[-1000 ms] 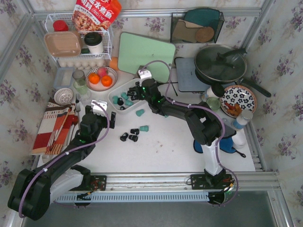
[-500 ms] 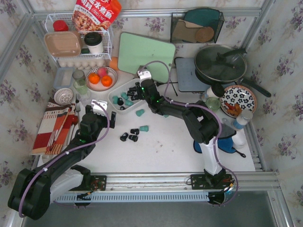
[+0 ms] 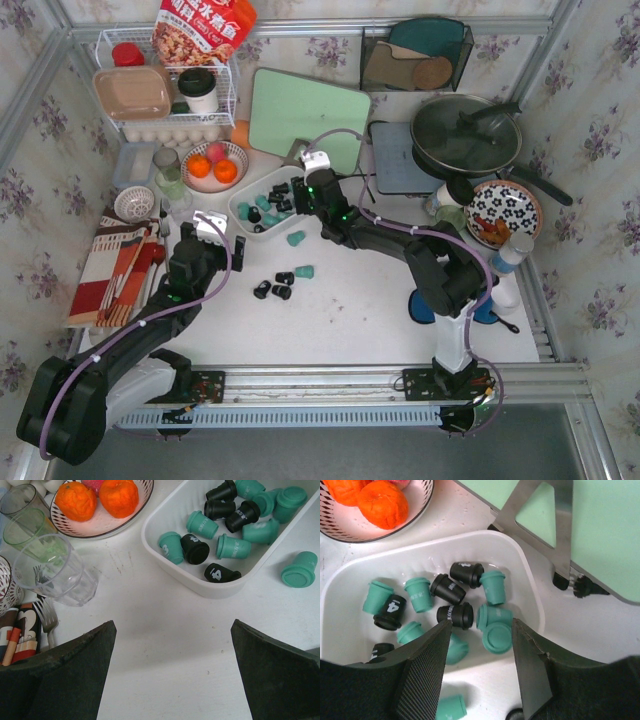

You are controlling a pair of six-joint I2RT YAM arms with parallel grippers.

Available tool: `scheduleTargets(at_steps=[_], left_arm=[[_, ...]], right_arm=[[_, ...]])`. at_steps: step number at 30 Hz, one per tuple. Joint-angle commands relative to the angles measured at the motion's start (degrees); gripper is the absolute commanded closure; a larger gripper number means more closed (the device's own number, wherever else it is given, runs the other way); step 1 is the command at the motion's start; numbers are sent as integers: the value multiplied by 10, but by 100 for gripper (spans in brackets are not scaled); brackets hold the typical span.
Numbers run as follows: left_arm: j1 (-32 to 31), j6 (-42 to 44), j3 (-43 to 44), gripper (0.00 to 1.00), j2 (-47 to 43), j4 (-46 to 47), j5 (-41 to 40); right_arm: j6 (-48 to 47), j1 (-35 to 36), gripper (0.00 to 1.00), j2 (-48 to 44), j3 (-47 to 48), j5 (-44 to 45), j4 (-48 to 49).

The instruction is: Mix the coffee capsules in the storage basket

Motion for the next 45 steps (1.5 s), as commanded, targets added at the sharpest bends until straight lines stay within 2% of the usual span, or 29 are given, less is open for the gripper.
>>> scheduleTargets(at_steps=[1,11,24,29,34,40,45], left_arm=[[1,-1,5,0,0,5,5],[1,-5,8,0,1,-2,14],[1,-6,8,0,1,-2,12],[1,-6,11,0,4,-5,12],[1,-6,11,0,4,-5,13],[1,-6,11,0,4,-4,13],[1,-6,12,0,5,-5,12]], right_arm=[[18,0,41,-38,-50,30,-1],[42,0,48,-76,-135,69,-30],[52,-2,52,-7,-98,39,-79],[54,-2,63,-9,-102,41,-80],[48,-2,83,-20,-103,44,-83],[54,-2,85,-69,-100,-20,-65],[73,-1,85,-111,-92,-82,8]])
